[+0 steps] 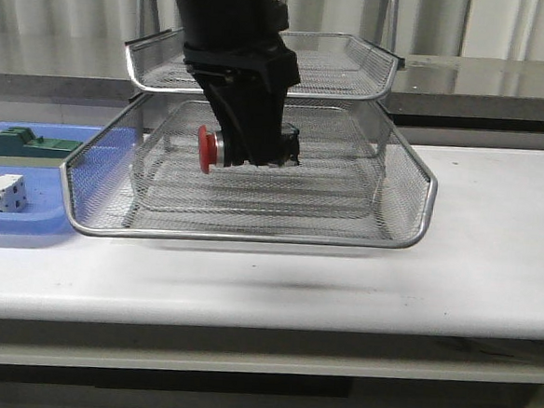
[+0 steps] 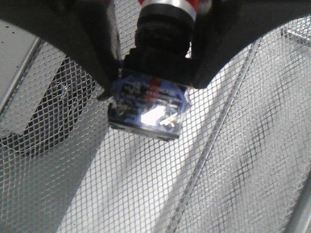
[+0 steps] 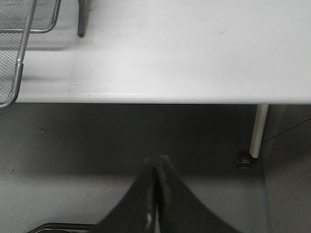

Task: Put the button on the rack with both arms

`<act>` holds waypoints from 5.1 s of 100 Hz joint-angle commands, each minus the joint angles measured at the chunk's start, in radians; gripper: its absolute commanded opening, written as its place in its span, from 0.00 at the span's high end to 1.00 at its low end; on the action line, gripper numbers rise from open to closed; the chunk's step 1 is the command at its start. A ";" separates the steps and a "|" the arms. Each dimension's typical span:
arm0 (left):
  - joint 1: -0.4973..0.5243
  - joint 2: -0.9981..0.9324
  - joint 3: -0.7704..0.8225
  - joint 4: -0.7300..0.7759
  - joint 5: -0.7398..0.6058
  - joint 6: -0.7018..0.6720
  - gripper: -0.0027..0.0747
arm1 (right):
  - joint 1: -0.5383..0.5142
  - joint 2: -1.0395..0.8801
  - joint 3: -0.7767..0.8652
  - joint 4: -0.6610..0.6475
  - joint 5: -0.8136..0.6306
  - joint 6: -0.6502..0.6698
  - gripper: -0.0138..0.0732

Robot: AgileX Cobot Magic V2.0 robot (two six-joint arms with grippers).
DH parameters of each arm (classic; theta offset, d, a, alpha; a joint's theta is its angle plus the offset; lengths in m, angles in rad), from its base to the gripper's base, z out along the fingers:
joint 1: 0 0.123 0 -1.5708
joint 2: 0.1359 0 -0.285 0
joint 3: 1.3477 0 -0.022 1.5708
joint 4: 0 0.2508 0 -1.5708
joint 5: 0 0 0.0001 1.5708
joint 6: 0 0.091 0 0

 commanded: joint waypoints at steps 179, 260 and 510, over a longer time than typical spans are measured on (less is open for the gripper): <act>0.533 -0.812 0.423 -0.010 -0.143 -0.251 0.30 | -0.003 -0.002 -0.036 -0.017 -0.046 0.000 0.92; 0.611 -1.580 1.231 -0.022 -0.764 -0.273 0.30 | -0.003 -0.002 -0.036 -0.017 -0.046 0.000 0.92; 0.611 -1.623 1.457 -0.022 -1.149 -0.273 0.96 | 0.064 0.328 -0.052 0.356 -0.279 -0.137 0.92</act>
